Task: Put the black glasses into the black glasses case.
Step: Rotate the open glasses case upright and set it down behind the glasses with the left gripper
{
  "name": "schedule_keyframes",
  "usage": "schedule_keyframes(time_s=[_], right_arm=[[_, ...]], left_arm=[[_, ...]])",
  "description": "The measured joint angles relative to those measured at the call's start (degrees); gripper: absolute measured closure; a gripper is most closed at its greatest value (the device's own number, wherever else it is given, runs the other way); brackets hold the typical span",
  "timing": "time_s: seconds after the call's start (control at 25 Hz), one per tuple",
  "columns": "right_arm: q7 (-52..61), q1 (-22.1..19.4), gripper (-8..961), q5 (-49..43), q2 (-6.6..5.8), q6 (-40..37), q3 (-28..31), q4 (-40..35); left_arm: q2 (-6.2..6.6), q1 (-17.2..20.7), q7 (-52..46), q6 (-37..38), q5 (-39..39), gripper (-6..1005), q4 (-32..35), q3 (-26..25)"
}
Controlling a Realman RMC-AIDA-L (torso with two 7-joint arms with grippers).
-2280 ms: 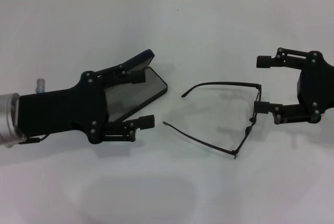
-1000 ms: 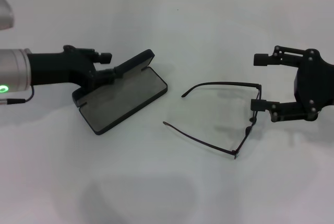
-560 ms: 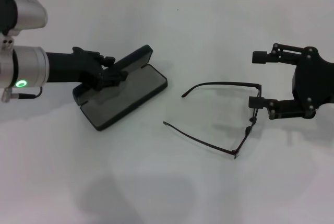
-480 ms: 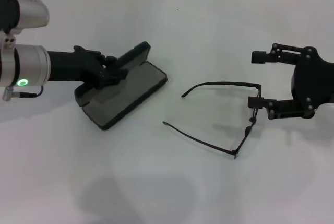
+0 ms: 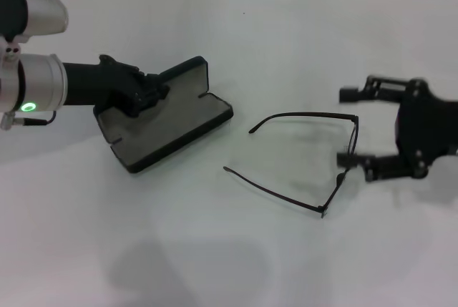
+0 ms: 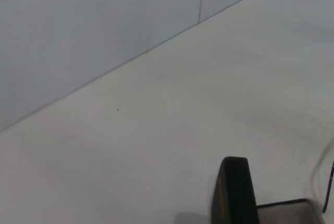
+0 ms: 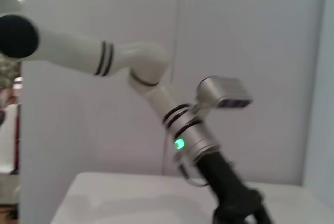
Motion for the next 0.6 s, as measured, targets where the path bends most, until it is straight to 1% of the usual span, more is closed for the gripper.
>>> schedule_keyframes(time_s=[0.12, 0.28, 0.4, 0.44, 0.6], right_arm=[[-0.2, 0.1, 157, -2.3, 0.14, -0.7, -2.8, -0.9], [-0.2, -0.1, 159, -5.4, 1.04, -1.2, -6.9, -2.8], [-0.3, -0.2, 161, -7.5, 2.21, -1.1, -7.5, -3.3], [-0.4, -0.2, 161, -8.2, 2.64, -1.0, -7.5, -3.4], [-1.5, -0.4, 163, -9.0, 3.13, -0.8, -7.8, -3.1]], left_arm=[[-0.20, -0.4, 2.4, 0.0, -0.1, 716, 0.7, 0.0], [-0.17, -2.2, 5.1, -0.1, -0.5, 760, 0.9, 0.0], [-0.24, -4.7, 8.6, -0.5, -0.4, 796, 0.5, 0.3], [-0.27, -5.4, 9.5, -0.7, -0.4, 791, 0.3, 0.8], [-0.27, -8.4, 14.3, -3.7, -0.5, 769, -1.5, 4.7]])
